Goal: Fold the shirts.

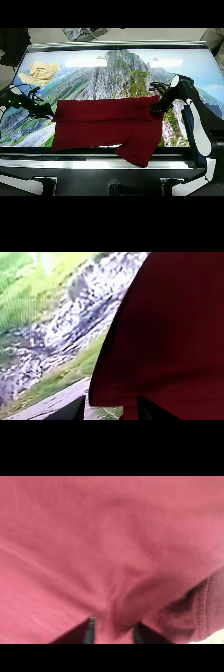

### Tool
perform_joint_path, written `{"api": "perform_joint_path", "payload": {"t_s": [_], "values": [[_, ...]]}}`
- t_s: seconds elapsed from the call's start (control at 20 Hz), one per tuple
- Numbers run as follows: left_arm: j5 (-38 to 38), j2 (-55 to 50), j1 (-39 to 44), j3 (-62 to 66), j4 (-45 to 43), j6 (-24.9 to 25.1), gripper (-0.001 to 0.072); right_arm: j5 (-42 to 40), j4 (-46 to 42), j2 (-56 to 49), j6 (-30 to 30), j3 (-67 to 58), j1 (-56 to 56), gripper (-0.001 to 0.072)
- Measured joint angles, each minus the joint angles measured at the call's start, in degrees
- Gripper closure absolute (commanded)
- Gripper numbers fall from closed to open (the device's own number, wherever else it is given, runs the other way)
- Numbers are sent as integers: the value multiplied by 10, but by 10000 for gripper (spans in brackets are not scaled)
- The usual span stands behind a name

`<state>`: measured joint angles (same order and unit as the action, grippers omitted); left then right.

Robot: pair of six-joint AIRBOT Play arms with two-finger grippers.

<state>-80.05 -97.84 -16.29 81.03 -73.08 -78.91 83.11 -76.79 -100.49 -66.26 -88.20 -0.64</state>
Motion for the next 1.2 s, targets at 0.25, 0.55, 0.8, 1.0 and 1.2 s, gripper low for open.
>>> {"api": "perform_joint_path", "payload": {"t_s": [0.25,0.55,0.8,1.0,1.2], "values": [[-54,34,-35,-13,4,-10,299,65,4,52,24,-7,-62,278],[-6,176,-89,-286,8,2,300,91,10,145,64,110,-123,279],[33,228,-104,-399,49,30,315,80,19,181,93,189,-132,279],[62,238,-98,-439,89,36,536,81,19,193,106,214,-134,279],[78,240,-91,-455,99,40,684,70,13,227,110,268,-134,271]]}}
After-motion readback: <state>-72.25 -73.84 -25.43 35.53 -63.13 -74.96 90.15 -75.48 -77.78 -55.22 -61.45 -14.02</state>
